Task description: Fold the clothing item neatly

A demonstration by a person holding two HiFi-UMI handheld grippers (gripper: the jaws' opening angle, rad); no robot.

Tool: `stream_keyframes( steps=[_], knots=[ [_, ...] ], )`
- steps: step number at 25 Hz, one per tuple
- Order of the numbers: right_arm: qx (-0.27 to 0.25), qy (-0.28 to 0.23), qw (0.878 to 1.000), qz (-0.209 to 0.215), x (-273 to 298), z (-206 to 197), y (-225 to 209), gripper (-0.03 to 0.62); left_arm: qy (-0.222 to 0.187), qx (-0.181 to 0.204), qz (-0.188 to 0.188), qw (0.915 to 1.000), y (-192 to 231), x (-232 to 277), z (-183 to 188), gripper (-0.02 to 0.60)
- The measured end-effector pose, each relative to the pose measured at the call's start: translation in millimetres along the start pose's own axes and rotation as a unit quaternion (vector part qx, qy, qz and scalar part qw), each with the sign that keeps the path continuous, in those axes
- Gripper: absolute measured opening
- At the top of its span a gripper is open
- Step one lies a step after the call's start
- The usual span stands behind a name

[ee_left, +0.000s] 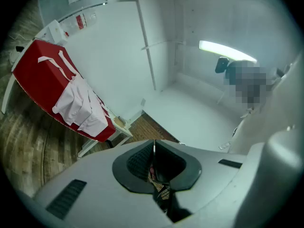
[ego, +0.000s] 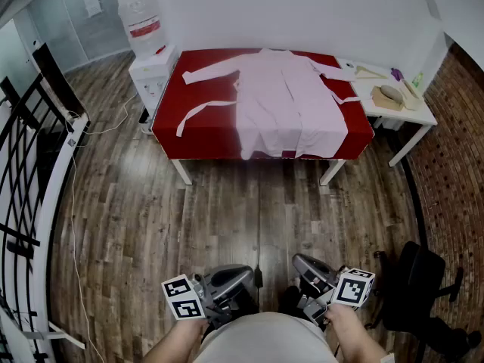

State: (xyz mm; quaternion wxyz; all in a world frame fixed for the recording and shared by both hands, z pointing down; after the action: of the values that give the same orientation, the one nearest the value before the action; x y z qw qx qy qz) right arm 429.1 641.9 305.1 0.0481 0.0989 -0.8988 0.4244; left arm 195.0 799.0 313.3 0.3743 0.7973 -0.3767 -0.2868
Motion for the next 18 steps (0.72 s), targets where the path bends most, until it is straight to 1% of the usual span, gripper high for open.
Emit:
stream_keyframes(
  steps=[6,10,14,18],
  knots=[
    [-0.009,-0.005,1.0,-0.01,14,0,6,0.014,-0.002,-0.009,-0.002,1.0,5,-16,7,0.003],
    [-0.007,-0.012,1.0,-0.02,15,7,4,0.014,0.006,-0.018,-0.002,0.9998,12,-12,12,0.003],
    [0.004,-0.02,0.999,-0.026,21,13,-9,0.014,0.017,-0.022,0.003,0.9996,24,-4,22,0.003],
    [0.011,-0.019,0.999,-0.024,35,31,-32,0.014,0.018,-0.014,0.012,0.9997,38,13,40,0.003]
  ],
)
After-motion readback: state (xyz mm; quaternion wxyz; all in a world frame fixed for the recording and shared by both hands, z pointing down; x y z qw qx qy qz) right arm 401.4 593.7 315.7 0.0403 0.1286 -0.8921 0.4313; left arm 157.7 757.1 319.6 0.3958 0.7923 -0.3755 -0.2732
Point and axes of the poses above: the fingertips, and each gripper's own axes: x forward along the fingers, y to its left, z out of its top, the point moved 10 cm from there along -x, backward along the fingers, and after that the axes turned 8 degrees about -x, right-handed, at the moved point
